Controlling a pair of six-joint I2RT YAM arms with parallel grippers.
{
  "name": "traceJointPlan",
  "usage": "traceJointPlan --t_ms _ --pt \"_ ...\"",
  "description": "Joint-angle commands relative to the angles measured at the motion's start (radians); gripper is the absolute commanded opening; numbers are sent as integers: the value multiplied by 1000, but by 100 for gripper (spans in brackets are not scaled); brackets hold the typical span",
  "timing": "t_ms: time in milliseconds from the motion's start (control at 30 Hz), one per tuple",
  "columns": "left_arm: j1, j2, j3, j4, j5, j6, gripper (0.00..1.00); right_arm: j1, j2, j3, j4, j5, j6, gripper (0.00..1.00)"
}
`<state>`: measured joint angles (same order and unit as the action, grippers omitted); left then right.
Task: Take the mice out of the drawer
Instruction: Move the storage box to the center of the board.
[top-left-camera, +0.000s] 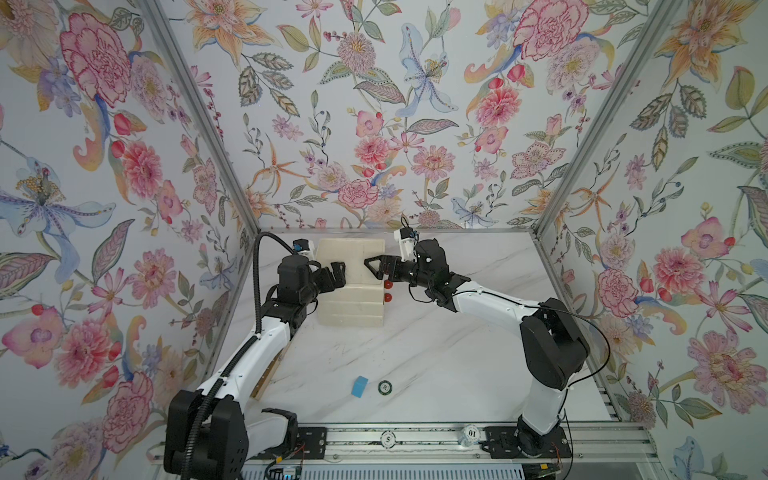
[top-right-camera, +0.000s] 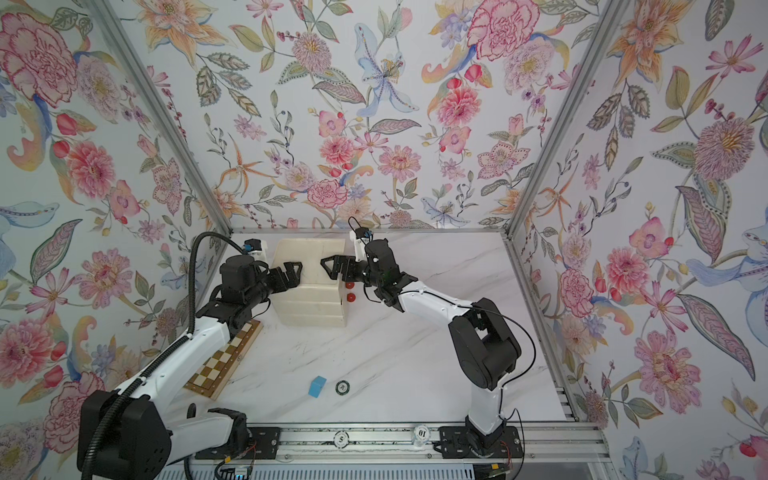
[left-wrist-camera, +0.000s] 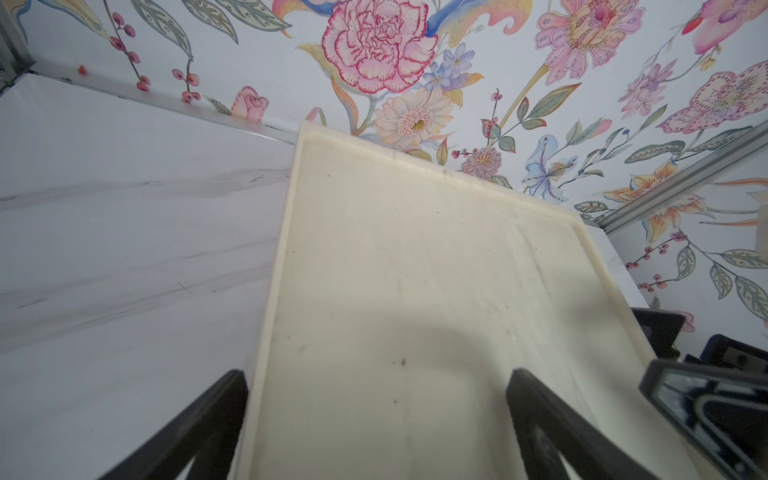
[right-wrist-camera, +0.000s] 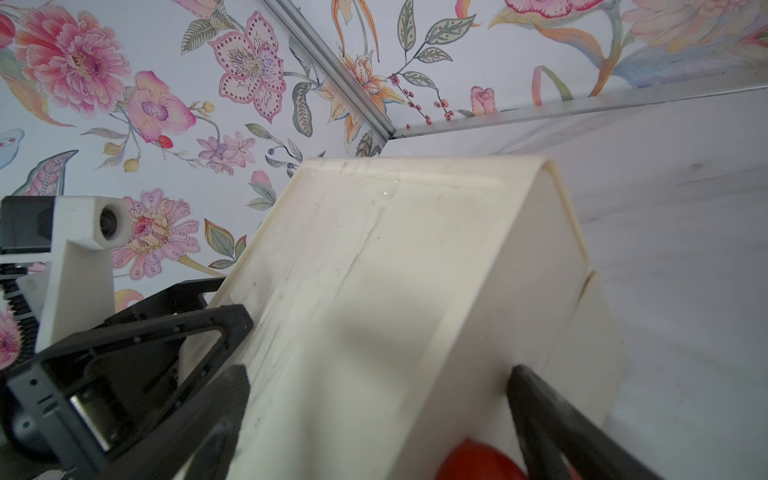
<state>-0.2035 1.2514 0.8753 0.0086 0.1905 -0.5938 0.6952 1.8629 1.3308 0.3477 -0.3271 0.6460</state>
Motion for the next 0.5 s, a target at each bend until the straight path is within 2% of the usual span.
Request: traceJointPlan --t_ms 0,167,300,367,467 --pt "11 17 46 16 63 22 100 28 2 34 53 -68 19 99" --pt "25 -11 114 -113 -52 87 99 -37 -47 11 30 -104 -15 99" --pt "22 -70 209 -243 -159 174 100 -150 -134 -40 -2 -199 -62 99" --pt "-15 -81 282 -321 -216 228 100 -193 -167 -61 -22 -246 -78 99" --pt "-121 -78 351 -362 -310 282 100 -251 -197 -102 -24 -334 -78 100"
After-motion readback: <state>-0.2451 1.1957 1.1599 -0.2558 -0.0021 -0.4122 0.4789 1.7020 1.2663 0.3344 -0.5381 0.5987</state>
